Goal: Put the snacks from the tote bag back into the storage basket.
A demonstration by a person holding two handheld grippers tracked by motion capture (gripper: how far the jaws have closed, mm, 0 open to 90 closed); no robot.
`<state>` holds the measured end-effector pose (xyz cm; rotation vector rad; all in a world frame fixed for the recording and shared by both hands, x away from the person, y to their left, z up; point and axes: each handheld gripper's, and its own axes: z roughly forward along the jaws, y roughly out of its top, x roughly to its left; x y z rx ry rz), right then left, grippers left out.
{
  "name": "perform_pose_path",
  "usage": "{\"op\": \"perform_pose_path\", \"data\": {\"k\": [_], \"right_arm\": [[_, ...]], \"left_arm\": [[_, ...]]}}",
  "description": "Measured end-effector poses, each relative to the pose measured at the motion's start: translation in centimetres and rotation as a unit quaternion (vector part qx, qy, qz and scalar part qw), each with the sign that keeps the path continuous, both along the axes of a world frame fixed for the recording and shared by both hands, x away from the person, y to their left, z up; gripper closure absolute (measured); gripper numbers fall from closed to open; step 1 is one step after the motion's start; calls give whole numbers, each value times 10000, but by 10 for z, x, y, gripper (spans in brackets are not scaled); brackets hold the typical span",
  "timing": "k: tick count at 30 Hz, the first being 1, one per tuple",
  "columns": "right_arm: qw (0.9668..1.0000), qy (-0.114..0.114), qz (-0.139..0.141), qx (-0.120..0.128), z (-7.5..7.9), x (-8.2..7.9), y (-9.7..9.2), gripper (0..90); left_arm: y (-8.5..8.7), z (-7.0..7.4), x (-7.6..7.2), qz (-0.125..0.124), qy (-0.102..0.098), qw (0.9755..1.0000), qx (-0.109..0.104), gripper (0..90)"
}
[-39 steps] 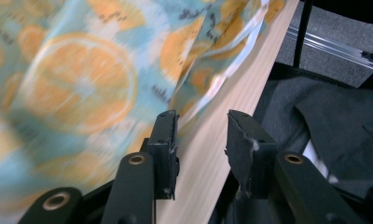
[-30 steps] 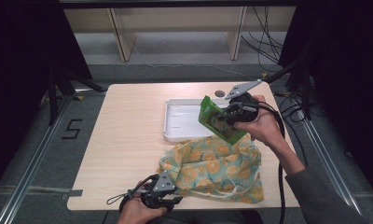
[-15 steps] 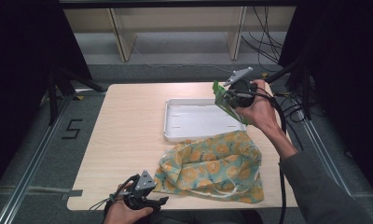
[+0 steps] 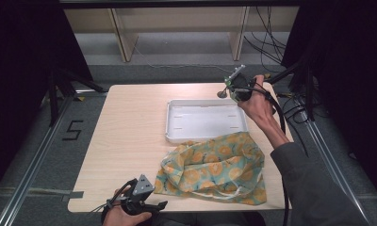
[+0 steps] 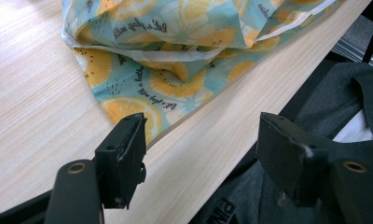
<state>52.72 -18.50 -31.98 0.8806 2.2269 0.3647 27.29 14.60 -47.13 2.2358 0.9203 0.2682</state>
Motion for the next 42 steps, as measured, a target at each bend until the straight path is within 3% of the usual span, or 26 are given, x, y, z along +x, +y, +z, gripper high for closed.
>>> {"op": "perform_pose_path", "data": {"k": [6, 12, 16, 17, 21, 23, 34, 36, 42], "right_arm": [[9996, 112, -252, -14, -7, 13, 0, 754], [9996, 58, -234, -162, -11, 27, -1, 754], [9991, 149, -385, -87, -15, 31, 1, 754], [9991, 184, -362, -156, -17, 35, 1, 754], [9988, 183, -433, -161, -20, 41, 1, 754], [9984, 240, -504, -83, -23, 44, 1, 754], [9960, 371, -807, 94, -36, 66, -6, 754], [9964, 372, -753, 101, -39, 70, -8, 754], [9946, 600, -709, 454, -42, 78, -12, 753]], "left_arm": [[1, -1, -2, 116, 41, 9999, -41, 328], [3, -1, -2, 51, 8, 10000, -14, 328], [3, -1, -2, 111, 54, 9999, -20, 328], [4, -1, -2, 20, 13, 10000, 46, 328], [2, -1, -3, 66, 69, 9999, -44, 328], [3, -1, -2, -7, 9, 10000, 35, 329], [1, -2, -4, 20, 84, 10000, -26, 330], [1, -2, -4, 16, 85, 10000, -28, 330], [1, -2, -4, 13, 99, 9999, -37, 331]]}}
